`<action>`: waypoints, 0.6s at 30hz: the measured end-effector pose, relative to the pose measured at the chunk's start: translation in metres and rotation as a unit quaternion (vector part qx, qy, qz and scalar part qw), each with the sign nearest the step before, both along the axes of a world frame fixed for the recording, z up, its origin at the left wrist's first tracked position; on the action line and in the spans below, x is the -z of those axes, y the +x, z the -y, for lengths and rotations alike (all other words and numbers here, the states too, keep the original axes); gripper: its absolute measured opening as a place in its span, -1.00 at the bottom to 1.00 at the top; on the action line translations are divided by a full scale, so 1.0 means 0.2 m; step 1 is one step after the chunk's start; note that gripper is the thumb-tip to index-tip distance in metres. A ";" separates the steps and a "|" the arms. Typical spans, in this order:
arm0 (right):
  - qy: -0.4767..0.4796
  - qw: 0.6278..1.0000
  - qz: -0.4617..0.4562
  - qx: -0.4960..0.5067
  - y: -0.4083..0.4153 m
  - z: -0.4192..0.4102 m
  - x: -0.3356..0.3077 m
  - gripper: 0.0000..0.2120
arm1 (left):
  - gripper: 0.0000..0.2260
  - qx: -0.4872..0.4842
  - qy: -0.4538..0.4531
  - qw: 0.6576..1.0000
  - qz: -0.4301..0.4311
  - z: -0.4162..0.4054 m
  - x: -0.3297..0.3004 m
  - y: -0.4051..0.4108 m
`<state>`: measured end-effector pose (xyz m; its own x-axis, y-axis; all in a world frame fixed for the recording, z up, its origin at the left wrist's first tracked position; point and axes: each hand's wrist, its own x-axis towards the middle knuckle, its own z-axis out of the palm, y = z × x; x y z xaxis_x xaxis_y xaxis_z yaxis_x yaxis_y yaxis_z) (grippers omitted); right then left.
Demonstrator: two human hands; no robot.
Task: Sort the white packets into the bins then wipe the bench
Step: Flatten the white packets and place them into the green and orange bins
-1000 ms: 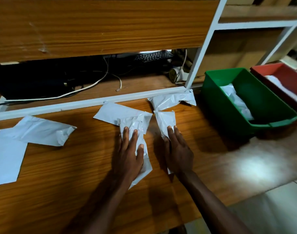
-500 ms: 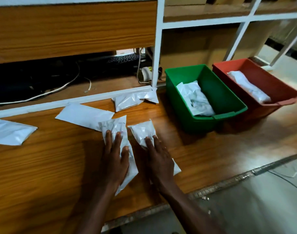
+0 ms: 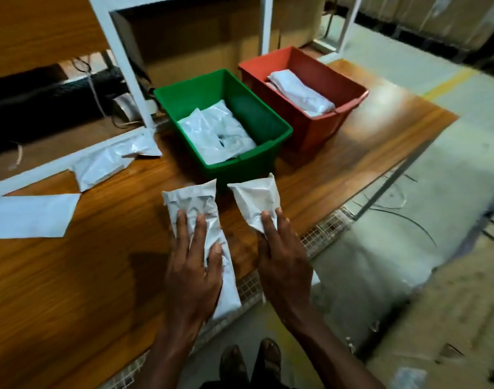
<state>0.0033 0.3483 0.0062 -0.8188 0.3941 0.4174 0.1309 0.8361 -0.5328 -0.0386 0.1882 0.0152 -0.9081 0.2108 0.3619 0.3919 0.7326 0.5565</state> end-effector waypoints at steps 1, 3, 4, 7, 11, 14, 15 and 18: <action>-0.003 1.000 0.002 0.011 0.02 -0.04 0.00 -0.60 | -0.47 0.015 0.007 1.000 -0.001 -0.04 -0.01 0.00; -0.003 0.999 -0.001 0.034 0.06 -0.12 -0.02 -0.58 | -0.47 0.043 0.018 0.999 -0.012 -0.11 -0.05 0.00; 0.007 0.999 -0.003 0.046 0.07 -0.16 -0.03 -0.58 | -0.48 0.058 0.018 0.998 -0.024 -0.16 -0.08 -0.01; 0.026 0.996 0.005 0.084 0.07 -0.28 -0.06 -0.57 | -0.49 0.098 0.010 0.994 -0.049 -0.31 -0.15 -0.03; 0.028 0.995 -0.009 0.097 0.05 -0.45 -0.12 -0.55 | -0.47 0.111 0.032 0.993 -0.026 -0.47 -0.23 -0.06; 0.033 0.995 -0.022 0.096 -0.02 -0.59 -0.17 -0.54 | -0.47 0.109 0.037 0.992 -0.048 -0.58 -0.28 -0.15; 0.035 0.995 -0.030 0.093 -0.06 -0.63 -0.19 -0.54 | -0.47 0.105 0.037 0.992 -0.058 -0.61 -0.29 -0.18; 0.027 0.996 -0.054 0.071 -0.20 -0.75 -0.25 -0.55 | -0.48 0.076 0.037 0.993 -0.080 -0.73 -0.33 -0.31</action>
<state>-0.0375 0.4990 0.0568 -0.7059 0.4765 0.5241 0.1935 0.8414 -0.5045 -0.1007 0.3337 0.0808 -0.7971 0.3087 0.5189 0.5831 0.6168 0.5287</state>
